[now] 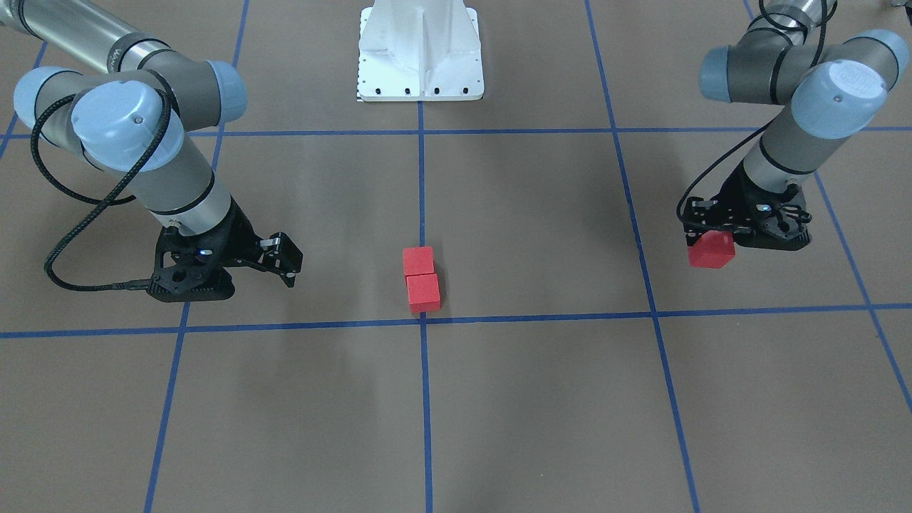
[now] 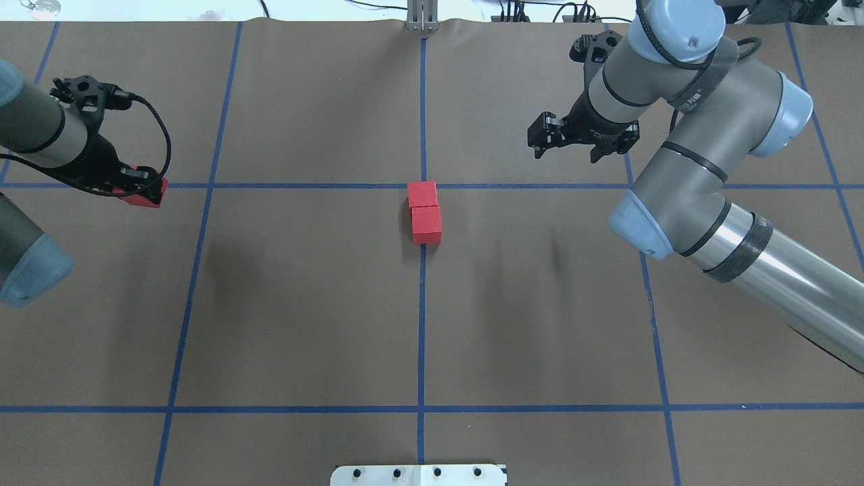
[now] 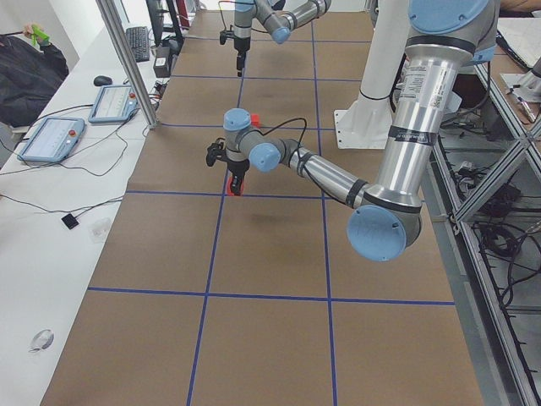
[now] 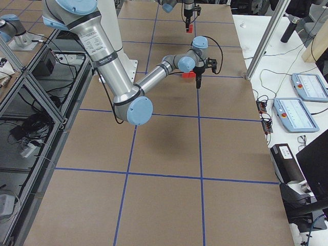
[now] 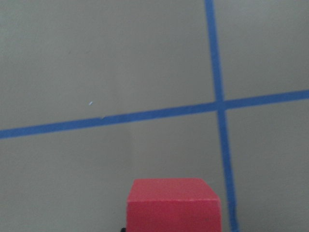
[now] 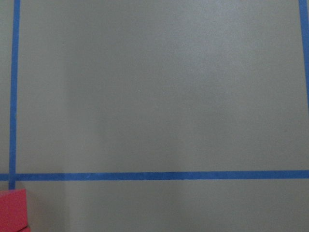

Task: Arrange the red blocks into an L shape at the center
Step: 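Carry the red cube with the left gripper toward the center cubes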

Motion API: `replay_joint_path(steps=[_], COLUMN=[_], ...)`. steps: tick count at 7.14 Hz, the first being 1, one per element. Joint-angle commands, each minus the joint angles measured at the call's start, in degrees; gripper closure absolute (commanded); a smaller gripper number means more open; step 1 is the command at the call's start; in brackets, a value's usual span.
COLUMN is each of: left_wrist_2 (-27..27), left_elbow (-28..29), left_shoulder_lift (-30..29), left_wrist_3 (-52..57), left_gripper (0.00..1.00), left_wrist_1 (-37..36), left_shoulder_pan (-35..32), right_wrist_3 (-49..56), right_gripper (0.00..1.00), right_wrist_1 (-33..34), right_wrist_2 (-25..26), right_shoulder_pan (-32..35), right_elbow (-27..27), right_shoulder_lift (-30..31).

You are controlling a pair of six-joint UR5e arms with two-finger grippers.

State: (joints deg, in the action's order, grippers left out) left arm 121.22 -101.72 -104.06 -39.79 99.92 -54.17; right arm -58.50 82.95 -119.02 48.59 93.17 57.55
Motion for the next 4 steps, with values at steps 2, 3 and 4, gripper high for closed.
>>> replay_joint_path(steps=[2, 3, 4], left_wrist_2=[-0.1, 0.0, -0.1], left_elbow=[2.0, 4.8, 7.3], left_shoulder_lift=[-7.9, -10.9, -14.8], left_wrist_3=[0.3, -10.5, -25.0], left_gripper=[1.00, 1.00, 1.00], left_wrist_1=[-1.0, -1.0, -1.0], left_shoulder_pan=[1.5, 2.0, 4.4], right_wrist_3=[-0.1, -0.2, -0.2], right_gripper=[0.01, 0.01, 0.01], right_wrist_1=[-0.1, -0.1, -0.1], right_wrist_2=[0.0, 0.0, 0.0], right_shoulder_pan=[0.1, 0.2, 0.1], right_elbow=[-0.3, -0.3, -0.3], right_shoulder_lift=[0.0, 0.0, -0.1])
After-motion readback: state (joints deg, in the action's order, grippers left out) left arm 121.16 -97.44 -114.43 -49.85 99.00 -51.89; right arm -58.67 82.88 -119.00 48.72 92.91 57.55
